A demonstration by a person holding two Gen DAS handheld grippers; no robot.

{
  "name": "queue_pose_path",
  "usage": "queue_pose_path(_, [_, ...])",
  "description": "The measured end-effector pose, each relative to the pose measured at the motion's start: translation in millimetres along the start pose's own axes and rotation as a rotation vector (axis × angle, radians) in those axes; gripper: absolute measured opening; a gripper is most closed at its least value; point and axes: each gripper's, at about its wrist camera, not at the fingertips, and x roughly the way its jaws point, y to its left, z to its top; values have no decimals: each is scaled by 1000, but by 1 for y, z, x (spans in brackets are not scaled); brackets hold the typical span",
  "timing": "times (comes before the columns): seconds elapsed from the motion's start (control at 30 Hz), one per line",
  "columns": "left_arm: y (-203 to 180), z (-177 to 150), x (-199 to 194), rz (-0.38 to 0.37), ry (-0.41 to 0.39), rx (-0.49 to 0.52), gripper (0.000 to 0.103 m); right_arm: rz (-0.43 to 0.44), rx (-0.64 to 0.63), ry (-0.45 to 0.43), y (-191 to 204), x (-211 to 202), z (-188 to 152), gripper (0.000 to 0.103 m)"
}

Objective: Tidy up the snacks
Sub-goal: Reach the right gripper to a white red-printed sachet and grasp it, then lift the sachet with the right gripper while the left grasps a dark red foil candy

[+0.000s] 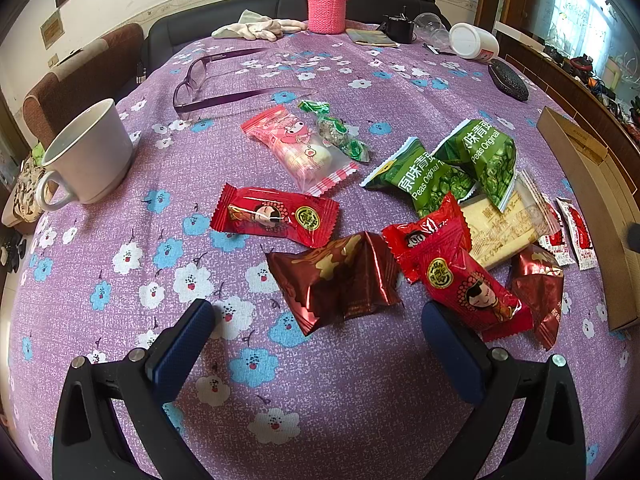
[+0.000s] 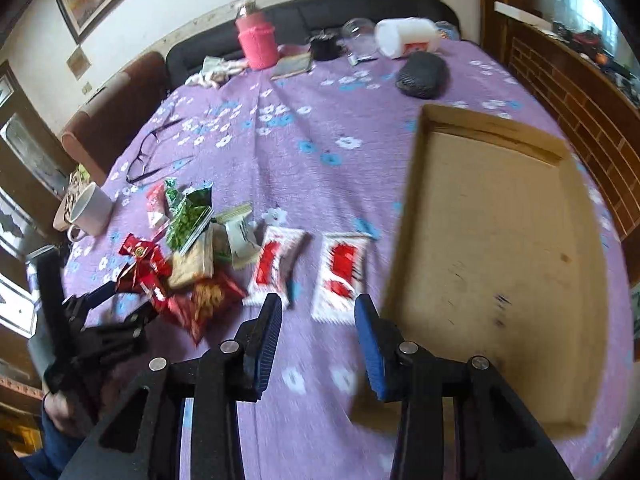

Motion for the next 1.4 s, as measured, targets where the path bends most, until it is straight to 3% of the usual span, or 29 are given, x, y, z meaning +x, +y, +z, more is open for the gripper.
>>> queue_pose_path(0.17, [0, 0, 0, 0, 0, 0, 103, -76, 8, 53, 0, 31, 19, 40])
queue_pose_path(0.37, [0, 0, 0, 0, 0, 0, 103, -201, -73, 85, 8, 45, 32, 41])
queue_pose_path(0.5, [0, 0, 0, 0, 0, 0, 103, -217, -124, 154, 16, 64, 30, 41])
queue_pose_path(0.57, [0, 0, 0, 0, 0, 0, 103, -223, -117, 141, 13, 66, 30, 38])
queue_pose_path(0.73, [0, 0, 0, -2, 0, 0, 103, -141, -71, 116, 6, 62, 30, 31])
queue_pose_path(0.87, [1, 1, 2, -7, -1, 10, 103, -35, 11, 3, 0, 40, 19, 30])
queue_pose_path(1.0, [6, 0, -3, -44, -13, -13, 103, 5, 45, -275, -1, 5, 10, 30])
queue_pose_path(1.07, [11, 0, -6, -65, -27, -33, 103, -41, 45, -379, 1, -5, 8, 30])
queue_pose_path(1.17, [16, -1, -15, -86, -45, -55, 97, 5, 76, -444, -10, -12, 11, 30])
queue_pose_path(1.23, [15, 0, -22, -95, -44, -40, 85, 15, 101, -496, -21, -16, 8, 31])
queue_pose_path(1.4, [18, 11, -29, -57, -29, -31, 81, 111, 119, -555, -40, -28, 4, 31])
